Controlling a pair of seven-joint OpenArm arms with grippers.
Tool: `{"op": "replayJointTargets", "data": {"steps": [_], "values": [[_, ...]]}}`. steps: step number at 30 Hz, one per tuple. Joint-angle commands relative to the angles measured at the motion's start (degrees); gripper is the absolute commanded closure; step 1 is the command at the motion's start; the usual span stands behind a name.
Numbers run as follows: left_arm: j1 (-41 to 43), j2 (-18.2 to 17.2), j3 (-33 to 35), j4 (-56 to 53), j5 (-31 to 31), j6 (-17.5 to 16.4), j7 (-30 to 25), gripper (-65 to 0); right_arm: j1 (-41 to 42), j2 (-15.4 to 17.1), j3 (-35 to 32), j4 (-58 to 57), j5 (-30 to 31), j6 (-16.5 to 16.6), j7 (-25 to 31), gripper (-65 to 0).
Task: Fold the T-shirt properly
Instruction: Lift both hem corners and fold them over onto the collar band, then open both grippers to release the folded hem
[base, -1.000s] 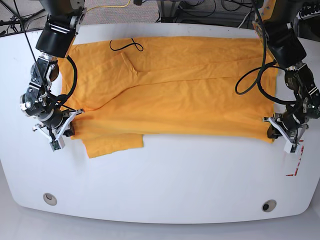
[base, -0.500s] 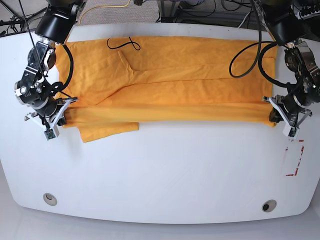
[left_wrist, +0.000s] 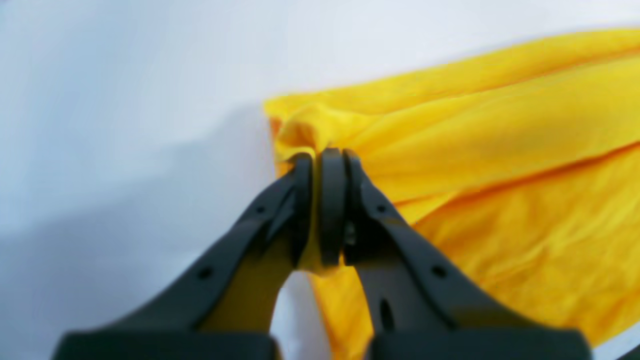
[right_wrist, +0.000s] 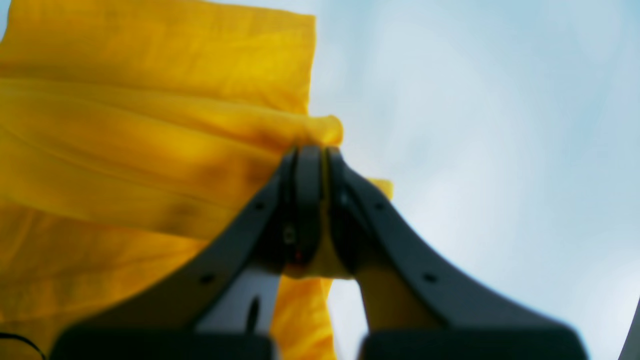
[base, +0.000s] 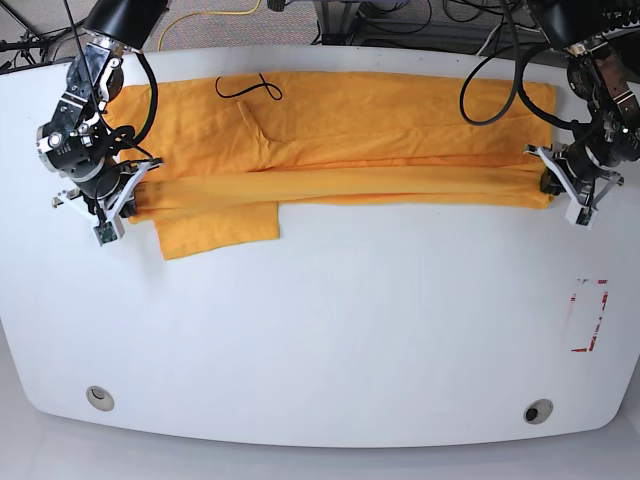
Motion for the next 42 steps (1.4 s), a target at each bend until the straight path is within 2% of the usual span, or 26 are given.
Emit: {"op": "replayJointTargets", "data": {"steps": [1, 7, 23, 26, 29, 30, 31, 32, 33, 34, 35, 38, 42], "values": [[0.9, -1.2, -0.7, 1.3, 0.5, 0.1, -0.8, 0.0, -1.9, -0.1, 0.3, 2.5, -0.4, -0.3, 0.3, 0.0], [4.0, -2.8, -0.9, 1.3, 0.4, 0.1, -0.8, 0.0, -5.6, -1.6, 0.3, 4.8, -0.4, -0.3, 0.3, 0.0], [8.5, -3.1, -0.7, 2.6, 0.7, 0.1, -0.8, 0.0, -11.2, -3.9, 1.8, 4.9, -0.5, -0.3, 0.4, -0.2], [9.0, -4.1, -0.3, 2.6, 0.8, 0.1, -0.8, -1.4, -11.6, -4.1, 1.8, 4.7, -0.7, -0.3, 0.4, -3.2], [9.2, -5.3, 2.5, 2.6, 0.4, 0.1, -0.8, -12.2, -11.8, -4.4, 1.8, 5.0, -0.7, -0.3, 0.4, -14.9], [9.2, -5.8, 3.4, 2.6, 0.4, 0.1, -0.8, -18.5, -11.9, -4.4, 1.8, 5.2, -0.6, -0.3, 0.4, -20.9], [9.2, -6.0, 3.6, 2.6, 0.4, 0.1, -0.8, -21.9, -12.0, -4.4, 1.8, 5.4, -0.5, -0.3, 0.4, -24.4], [9.2, -6.4, 3.6, 3.1, 0.4, 0.1, -0.7, -32.5, -12.0, -4.4, 1.9, 6.1, -0.5, -0.3, 0.4, -34.1], [9.2, -6.4, 3.2, 3.5, 0.4, 0.1, -0.7, -39.3, -12.0, -4.5, 2.0, 6.8, -0.5, -0.3, 0.5, -41.1], [9.2, -6.4, 2.9, 3.8, 0.4, 0.1, -0.7, -42.4, -12.0, -4.5, 2.0, 7.2, -0.5, -0.3, 0.5, -44.1], [9.2, -6.4, 2.3, 4.7, 0.4, 0.1, -0.7, -50.1, -12.2, -4.5, 2.0, 8.3, -0.5, -0.3, 0.5, -51.7], [8.9, -6.4, 2.0, 6.5, 0.4, 0.1, 0.8, -54.7, -11.9, -4.9, 2.0, 10.6, -0.4, -0.3, 0.6, -61.8], [7.0, -6.2, 1.7, 10.0, 0.2, 0.1, 4.6, -53.3, -10.9, -6.5, 1.9, 12.7, -0.4, -0.3, 0.6, -62.1]]}}
